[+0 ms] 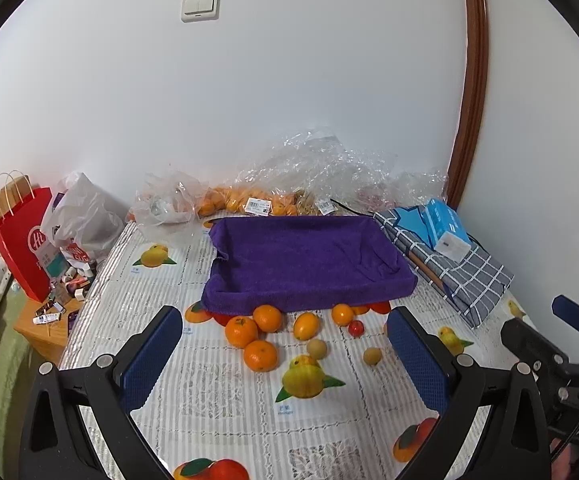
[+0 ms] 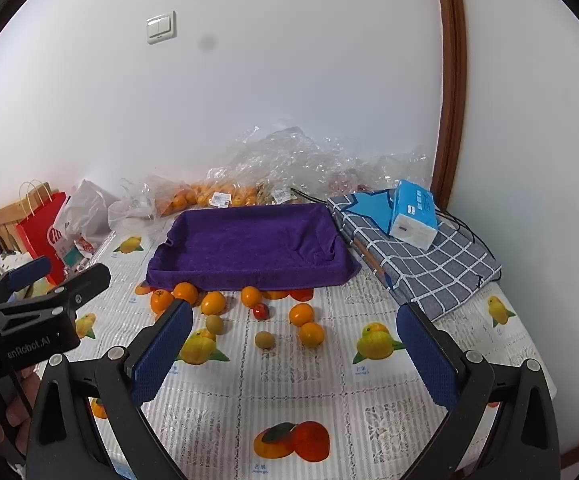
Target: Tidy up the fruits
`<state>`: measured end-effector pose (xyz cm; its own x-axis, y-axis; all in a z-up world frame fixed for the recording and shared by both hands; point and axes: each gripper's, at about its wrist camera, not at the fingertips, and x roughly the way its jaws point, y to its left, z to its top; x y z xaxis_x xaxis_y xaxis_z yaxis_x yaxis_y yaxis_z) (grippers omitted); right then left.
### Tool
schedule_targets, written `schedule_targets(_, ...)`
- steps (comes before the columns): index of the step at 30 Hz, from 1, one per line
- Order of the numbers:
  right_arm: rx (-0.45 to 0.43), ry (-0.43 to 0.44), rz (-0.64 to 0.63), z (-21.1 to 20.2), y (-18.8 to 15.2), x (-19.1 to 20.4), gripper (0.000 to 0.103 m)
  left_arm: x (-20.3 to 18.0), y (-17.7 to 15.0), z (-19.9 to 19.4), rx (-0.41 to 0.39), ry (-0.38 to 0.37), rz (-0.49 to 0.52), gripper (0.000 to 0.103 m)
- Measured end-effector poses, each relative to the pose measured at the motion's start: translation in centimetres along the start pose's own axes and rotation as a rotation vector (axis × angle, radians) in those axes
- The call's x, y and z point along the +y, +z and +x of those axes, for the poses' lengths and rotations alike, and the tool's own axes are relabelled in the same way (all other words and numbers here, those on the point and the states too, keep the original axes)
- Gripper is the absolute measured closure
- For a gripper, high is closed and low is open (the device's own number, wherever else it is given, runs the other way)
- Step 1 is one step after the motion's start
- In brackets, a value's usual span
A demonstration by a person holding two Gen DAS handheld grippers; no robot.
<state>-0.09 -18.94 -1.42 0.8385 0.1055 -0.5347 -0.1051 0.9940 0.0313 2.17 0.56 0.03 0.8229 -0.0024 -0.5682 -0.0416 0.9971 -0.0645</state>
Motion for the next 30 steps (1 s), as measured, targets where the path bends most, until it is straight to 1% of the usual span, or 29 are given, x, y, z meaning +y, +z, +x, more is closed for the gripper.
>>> schedule_targets(7,0.012,0.005,-0.045,1.6,0.4,-0.2,0.002,-1.1,0.6,1.6,0.012,0.007,-0.005,0.000)
schedule_targets(11,0.049,0.021,-0.055,3.8,0.4,-1.1,0.002,-1.8,0.8,2.9,0.028,0.012,0.000,0.000)
schedule_targets(14,0.073,0.026,-0.055,5.1,0.4,-1.7,0.002,-2.3,1.0,3.9,0.030,0.037,0.001,0.001)
schedule_targets(16,0.062,0.051,-0.074,5.8,0.5,-1.9,0.002,-2.6,1.2,4.5,0.026,0.058,-0.008,0.003)
schedule_targets(18,0.073,0.064,-0.090,6.9,0.7,-2.1,0.002,-2.9,1.5,5.1,0.024,0.073,-0.018,0.004)
schedule_targets(20,0.090,0.086,-0.094,8.1,0.8,-2.4,0.002,-3.0,1.8,5.8,0.027,0.074,-0.032,0.008)
schedule_targets(23,0.131,0.116,-0.113,10.4,0.9,-2.6,0.002,-2.8,1.7,6.7,0.031,0.076,-0.054,0.008)
schedule_targets(25,0.160,0.125,-0.125,11.9,0.5,-2.6,0.002,-2.3,1.5,7.5,0.043,0.097,-0.059,0.008)
schedule_targets(28,0.222,0.143,-0.149,14.3,-0.5,-2.5,0.002,-1.0,1.0,9.2,0.093,0.140,-0.064,0.008)
schedule_targets(29,0.251,0.154,-0.160,15.3,-1.2,-2.5,0.002,-0.4,0.8,10.0,0.122,0.159,-0.072,0.010)
schedule_targets(30,0.267,0.159,-0.162,15.9,-1.7,-2.6,0.002,0.0,0.6,10.4,0.134,0.170,-0.076,0.012)
